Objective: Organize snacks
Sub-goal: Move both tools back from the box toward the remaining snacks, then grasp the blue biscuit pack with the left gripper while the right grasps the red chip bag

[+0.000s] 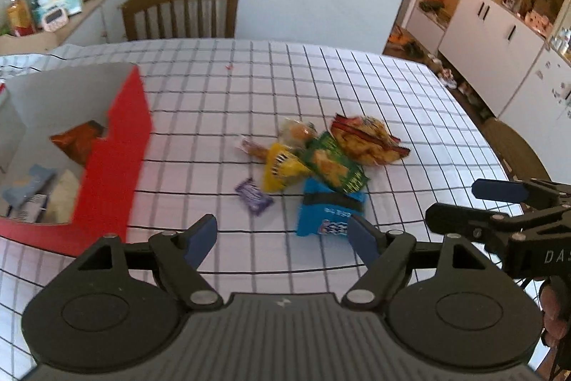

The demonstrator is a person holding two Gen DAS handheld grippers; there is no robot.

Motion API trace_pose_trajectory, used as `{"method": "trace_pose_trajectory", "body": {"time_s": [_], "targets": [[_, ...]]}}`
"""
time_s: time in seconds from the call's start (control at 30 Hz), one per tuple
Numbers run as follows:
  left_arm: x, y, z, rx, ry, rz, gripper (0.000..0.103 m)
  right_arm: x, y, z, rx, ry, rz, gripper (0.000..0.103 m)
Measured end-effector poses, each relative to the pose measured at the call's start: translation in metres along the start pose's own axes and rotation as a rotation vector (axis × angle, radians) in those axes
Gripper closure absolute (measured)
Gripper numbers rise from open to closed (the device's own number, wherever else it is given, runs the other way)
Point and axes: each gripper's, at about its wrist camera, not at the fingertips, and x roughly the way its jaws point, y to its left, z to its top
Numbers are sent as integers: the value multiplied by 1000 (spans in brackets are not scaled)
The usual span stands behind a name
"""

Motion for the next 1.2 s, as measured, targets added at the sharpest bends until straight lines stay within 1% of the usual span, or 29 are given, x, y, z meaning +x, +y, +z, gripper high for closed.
{"method": "trace_pose_trajectory", "body": {"time_s": [0.23, 0.43, 0.63, 0.77, 0.93, 1.03, 1.1, 1.17, 1.2], "targets": [[45, -28, 5, 49, 101, -52, 23, 10, -41, 4, 51, 11, -73, 0], [85, -46, 12, 103, 171, -63, 23, 35, -62, 17, 56, 36, -114, 1], [123, -51, 15, 102, 252, -36, 23, 70, -74, 36, 72, 74, -120, 3], [141, -55, 16, 95, 286, -34, 23, 93, -75, 47, 59, 95, -112, 3], [157, -58, 17, 96, 304, -30, 23, 120, -69, 57, 51, 126, -110, 4], [166, -58, 17, 90, 315, -30, 23, 133, -66, 59, 51, 145, -109, 7], [169, -59, 17, 94, 308, -32, 24, 139, -64, 59, 43, 154, -118, 11], [171, -60, 17, 101, 306, -31, 24, 144, -65, 58, 48, 166, -114, 22], [173, -60, 17, 103, 303, -30, 25, 145, -66, 58, 56, 169, -109, 23]]}}
